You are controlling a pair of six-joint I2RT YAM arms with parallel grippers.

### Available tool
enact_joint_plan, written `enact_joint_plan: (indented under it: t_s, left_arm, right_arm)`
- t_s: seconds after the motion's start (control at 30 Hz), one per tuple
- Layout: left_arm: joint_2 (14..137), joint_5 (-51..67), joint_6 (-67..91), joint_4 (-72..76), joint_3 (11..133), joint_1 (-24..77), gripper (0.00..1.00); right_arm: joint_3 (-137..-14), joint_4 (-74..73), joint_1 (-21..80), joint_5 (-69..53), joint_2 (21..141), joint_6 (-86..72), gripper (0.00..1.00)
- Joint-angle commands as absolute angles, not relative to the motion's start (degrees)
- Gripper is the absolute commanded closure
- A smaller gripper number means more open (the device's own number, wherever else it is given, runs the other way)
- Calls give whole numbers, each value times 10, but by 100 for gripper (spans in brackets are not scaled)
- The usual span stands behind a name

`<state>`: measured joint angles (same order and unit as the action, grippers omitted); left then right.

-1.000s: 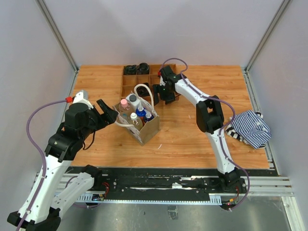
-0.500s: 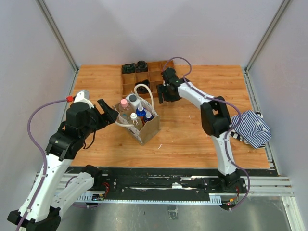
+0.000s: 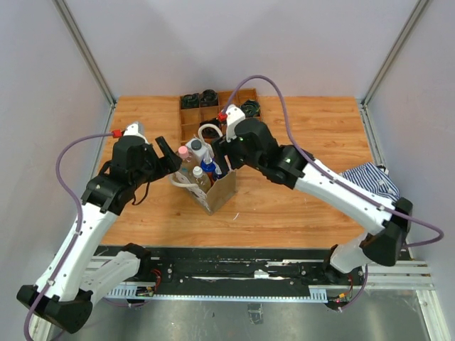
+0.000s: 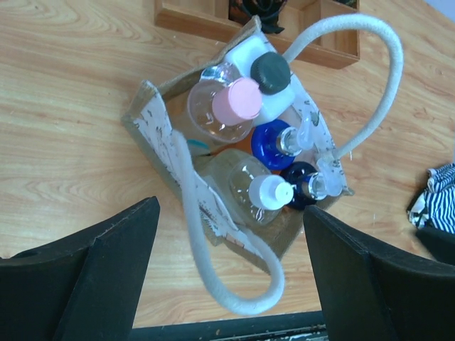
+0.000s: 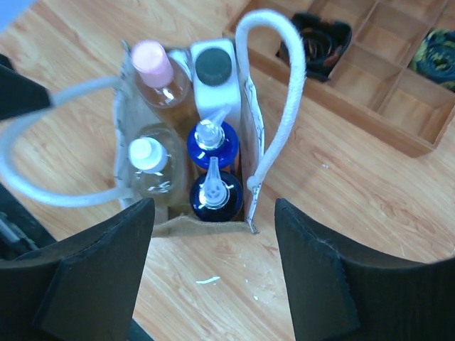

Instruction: Take the personal care products out of the canvas bag

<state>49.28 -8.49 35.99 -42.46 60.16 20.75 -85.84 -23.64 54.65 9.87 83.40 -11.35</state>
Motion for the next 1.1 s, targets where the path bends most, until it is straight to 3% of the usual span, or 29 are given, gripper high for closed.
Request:
enact_joint_plan:
  t_s: [0.0, 0.53, 0.73, 0.77, 0.83, 0.87, 0.93, 1.07]
  left_arm:
    - [524, -85, 344, -403, 664, 205, 13]
    - [507, -80, 342, -415, 690, 205, 12]
    - [508, -77, 338, -415, 686, 206, 12]
    - [508, -78, 337, -414, 687, 205, 12]
    - [508, -79, 336, -413, 686, 205, 12]
    - [508, -78, 336, -412, 685, 206, 12]
    - [510, -77, 336, -412, 685, 205, 12]
    - [510, -72, 336, -406, 680, 205, 12]
  right_arm:
    - [-852, -259, 552, 79, 900, -84, 31]
    - [-879, -264, 550, 53, 1029, -69, 36]
    - [-936, -355, 550, 59, 1096, -71, 37]
    - [-946, -368, 550, 60, 1102, -70, 45]
    - [-969, -385, 550, 65, 1108, -66, 73]
    - [-984, -393, 550, 69, 1107, -61, 81]
    - [-1019, -408, 551, 83, 1095, -53, 90]
    - [-1080, -407, 551, 102, 1030, -42, 95]
